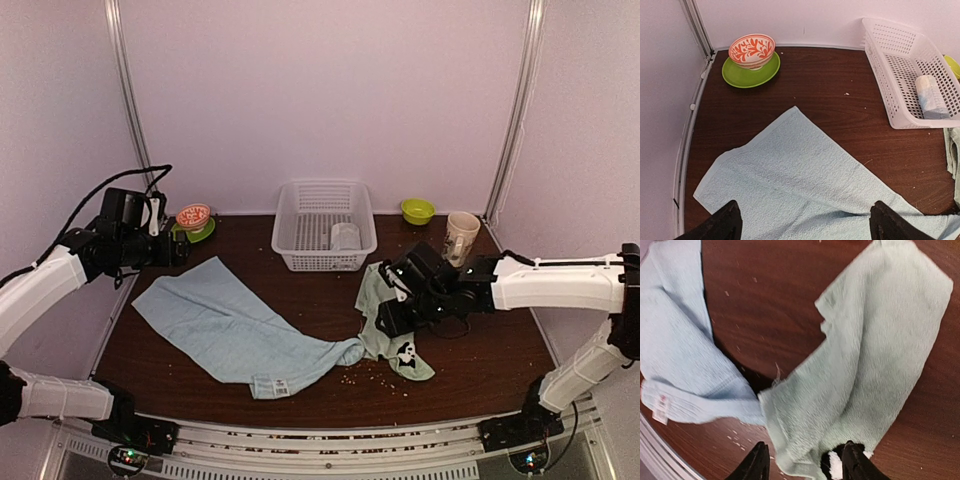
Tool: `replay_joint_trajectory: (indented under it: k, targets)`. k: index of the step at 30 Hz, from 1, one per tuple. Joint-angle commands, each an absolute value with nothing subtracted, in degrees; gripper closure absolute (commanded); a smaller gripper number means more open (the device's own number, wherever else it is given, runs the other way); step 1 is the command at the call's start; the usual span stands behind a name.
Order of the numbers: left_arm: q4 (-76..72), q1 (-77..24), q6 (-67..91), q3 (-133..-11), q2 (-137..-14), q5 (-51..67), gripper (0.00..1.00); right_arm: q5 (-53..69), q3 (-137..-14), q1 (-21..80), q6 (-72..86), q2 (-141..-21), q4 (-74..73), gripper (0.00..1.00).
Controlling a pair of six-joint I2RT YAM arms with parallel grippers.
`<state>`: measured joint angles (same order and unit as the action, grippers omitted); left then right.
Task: Roll the towels
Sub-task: Move the towel to the corner of the board.
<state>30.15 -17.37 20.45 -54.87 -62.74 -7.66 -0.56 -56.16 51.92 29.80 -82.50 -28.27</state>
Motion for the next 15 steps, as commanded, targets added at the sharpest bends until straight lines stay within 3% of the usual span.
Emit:
replay_joint_trajectory:
  k: [1, 7, 11, 15]
  targets:
    - [29.76, -17.67, 19.98, -56.1, -62.42, -7.53, 0.1, -1.27, -54.82, 55.03, 25.71, -85.78, -34.03, 0.49]
    - [33.32, -22.41, 27.95, -52.54, -61.83, -7.24, 0.17, -5.53, -59.21, 57.6, 24.35, -92.4, -34.29, 0.48]
    - [33.5, -36.88, 34.95, -48.88, -63.86, -11.56, 0.17, -6.5, -58.86, 57.73, 24.16, -94.33, -33.34, 0.5]
    - [32.84, -51.39, 36.95, -52.68, -72.73, -13.24, 0.15, -7.21, -57.37, 57.7, 24.24, -93.98, -33.0, 0.52]
